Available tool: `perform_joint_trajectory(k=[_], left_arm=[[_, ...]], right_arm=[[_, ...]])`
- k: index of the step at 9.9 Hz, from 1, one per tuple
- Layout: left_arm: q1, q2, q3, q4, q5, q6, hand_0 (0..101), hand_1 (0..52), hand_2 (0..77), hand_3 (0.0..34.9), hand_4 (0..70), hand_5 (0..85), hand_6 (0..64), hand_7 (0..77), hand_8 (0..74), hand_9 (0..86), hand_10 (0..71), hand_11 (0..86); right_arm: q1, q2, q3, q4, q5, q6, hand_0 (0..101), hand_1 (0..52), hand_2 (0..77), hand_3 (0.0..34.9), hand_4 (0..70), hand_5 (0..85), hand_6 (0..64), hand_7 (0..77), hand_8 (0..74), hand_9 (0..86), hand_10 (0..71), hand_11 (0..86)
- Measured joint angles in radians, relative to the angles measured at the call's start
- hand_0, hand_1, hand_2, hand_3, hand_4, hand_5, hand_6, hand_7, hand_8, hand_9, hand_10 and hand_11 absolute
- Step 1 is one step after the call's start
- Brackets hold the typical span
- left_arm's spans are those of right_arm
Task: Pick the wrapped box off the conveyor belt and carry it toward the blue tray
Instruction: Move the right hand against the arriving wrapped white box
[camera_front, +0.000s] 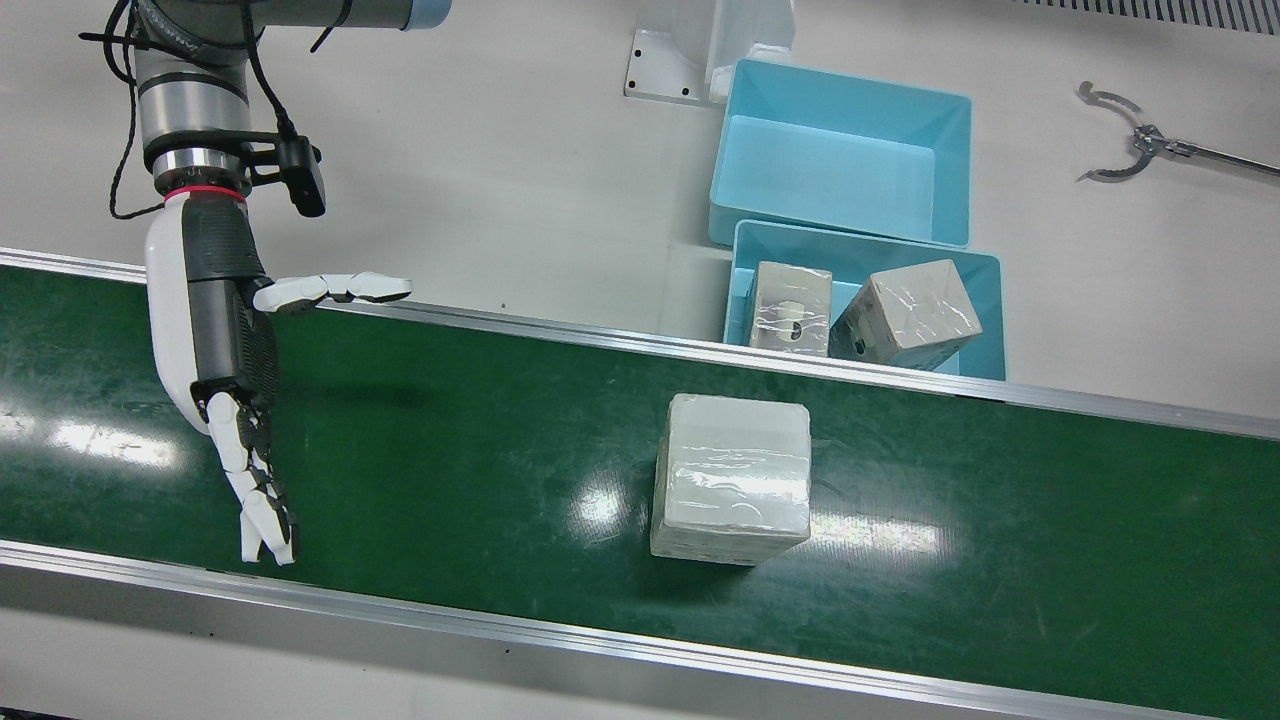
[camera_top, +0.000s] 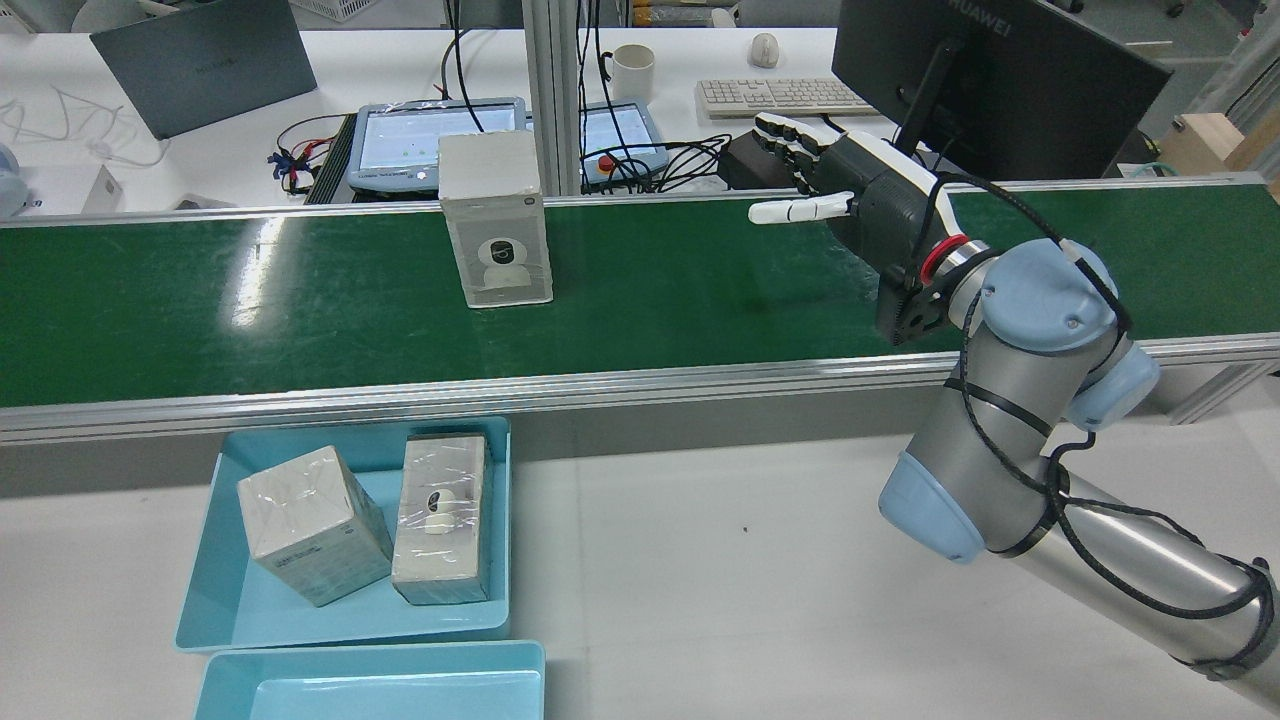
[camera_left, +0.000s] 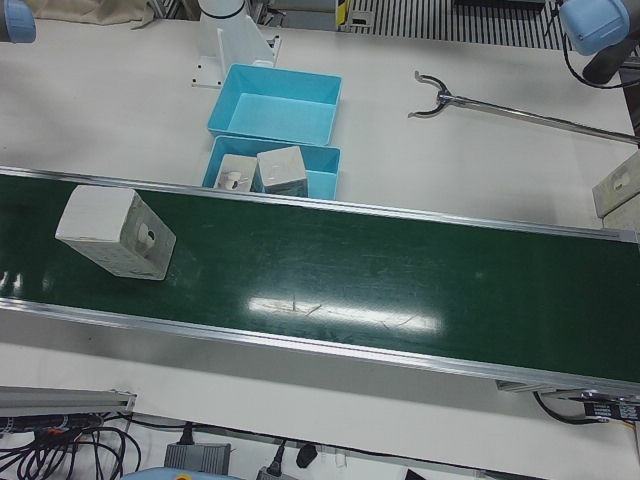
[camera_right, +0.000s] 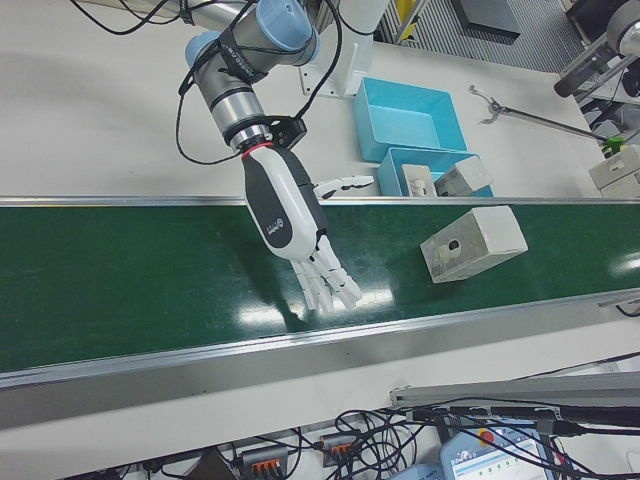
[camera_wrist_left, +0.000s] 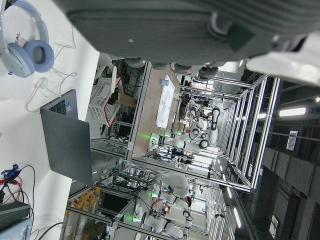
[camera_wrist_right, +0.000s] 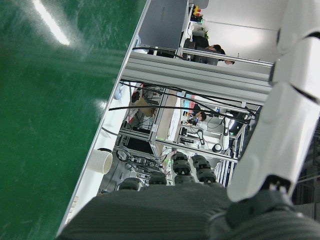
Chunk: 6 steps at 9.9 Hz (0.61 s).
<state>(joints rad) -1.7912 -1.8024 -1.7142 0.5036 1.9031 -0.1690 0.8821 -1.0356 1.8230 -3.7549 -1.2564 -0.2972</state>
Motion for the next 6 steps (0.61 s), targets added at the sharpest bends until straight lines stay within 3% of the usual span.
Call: perform_joint_trajectory(k=[6], left_arm=[[0.000,0.000,0.000,0.000,0.000,0.000,0,0.0,0.5,0.0,0.0,1.1,0.0,0.0,0.0,0.0,0.0,0.0]], right_arm=[[-0.002,-0.001,-0.016,0.010,0.001,0.003,41,9.8,12.0,4.6,0.0,9.8,0.0,0.0,0.5,1.1,0.0,1.1]])
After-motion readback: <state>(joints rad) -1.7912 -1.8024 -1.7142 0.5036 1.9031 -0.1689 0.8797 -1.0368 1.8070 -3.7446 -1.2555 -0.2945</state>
